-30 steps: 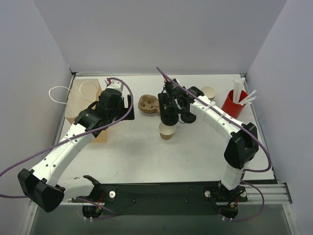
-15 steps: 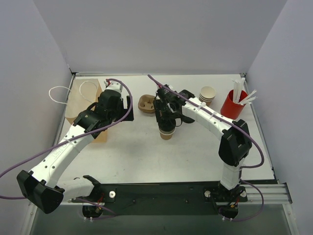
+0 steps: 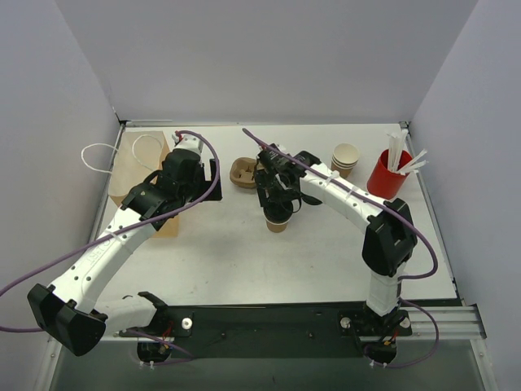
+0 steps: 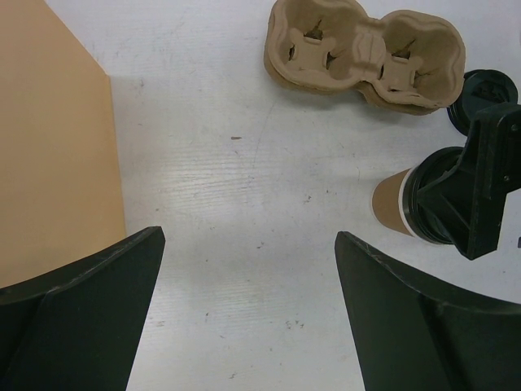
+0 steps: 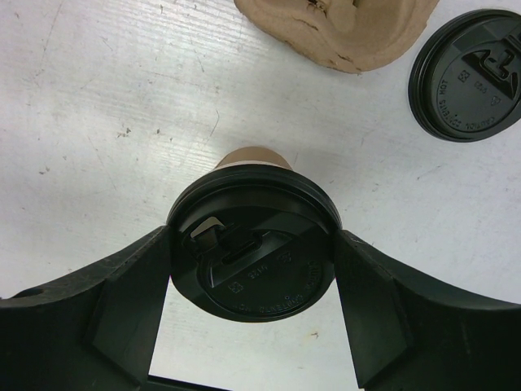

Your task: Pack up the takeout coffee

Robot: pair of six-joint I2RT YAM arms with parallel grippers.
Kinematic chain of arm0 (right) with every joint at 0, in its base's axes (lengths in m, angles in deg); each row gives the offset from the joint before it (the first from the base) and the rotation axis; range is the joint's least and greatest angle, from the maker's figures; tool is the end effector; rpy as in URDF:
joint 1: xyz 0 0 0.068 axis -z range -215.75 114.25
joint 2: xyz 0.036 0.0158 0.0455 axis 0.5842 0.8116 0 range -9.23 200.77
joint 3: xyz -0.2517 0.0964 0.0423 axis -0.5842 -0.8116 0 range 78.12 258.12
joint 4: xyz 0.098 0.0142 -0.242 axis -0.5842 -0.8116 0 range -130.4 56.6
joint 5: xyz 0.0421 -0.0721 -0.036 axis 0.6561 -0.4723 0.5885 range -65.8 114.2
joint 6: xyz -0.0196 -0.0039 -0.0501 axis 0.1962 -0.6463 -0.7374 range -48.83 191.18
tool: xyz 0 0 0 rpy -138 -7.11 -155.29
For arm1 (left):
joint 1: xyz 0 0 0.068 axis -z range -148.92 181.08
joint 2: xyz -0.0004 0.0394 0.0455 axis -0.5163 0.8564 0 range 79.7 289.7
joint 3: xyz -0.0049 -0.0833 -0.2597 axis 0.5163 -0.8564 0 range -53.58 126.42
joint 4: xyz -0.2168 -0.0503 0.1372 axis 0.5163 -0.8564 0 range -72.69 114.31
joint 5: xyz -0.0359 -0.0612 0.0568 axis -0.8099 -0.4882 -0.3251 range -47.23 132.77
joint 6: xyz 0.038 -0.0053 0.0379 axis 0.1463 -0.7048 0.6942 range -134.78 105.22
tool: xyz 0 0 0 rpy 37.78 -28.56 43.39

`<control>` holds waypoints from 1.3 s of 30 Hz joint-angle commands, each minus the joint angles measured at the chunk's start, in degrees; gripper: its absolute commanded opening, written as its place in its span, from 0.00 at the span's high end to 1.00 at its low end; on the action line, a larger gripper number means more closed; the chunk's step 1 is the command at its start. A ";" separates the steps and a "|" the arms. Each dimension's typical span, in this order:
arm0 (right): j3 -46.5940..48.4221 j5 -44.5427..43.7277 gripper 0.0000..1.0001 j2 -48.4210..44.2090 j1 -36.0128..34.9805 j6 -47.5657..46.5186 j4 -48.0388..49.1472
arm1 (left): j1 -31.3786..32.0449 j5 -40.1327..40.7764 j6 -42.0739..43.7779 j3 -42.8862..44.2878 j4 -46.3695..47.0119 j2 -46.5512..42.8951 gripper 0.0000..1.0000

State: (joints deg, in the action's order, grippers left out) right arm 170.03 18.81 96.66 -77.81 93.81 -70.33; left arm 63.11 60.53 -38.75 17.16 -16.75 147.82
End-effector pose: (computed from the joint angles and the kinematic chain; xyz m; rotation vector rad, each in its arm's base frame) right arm 0.3093 0.2745 0.2815 -0.3793 2.4626 0.3743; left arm 0.2162 -0.1222 0.3625 -0.0113 2.2114 -0.1959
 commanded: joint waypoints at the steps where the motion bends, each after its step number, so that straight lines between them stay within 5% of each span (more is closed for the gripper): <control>1: 1.24 -1.47 0.37 0.81 -0.65 -0.04 -2.45 | -0.39 0.08 -0.38 0.54 1.07 -1.14 0.03; 39: 3.09 -2.26 0.34 -0.15 -1.00 0.75 -2.45 | -0.92 -0.27 -0.20 0.10 1.07 -1.94 0.03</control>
State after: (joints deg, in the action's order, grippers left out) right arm 170.97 18.42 98.89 -78.23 93.92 -70.81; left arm 62.74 60.49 -38.75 17.14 -16.72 147.55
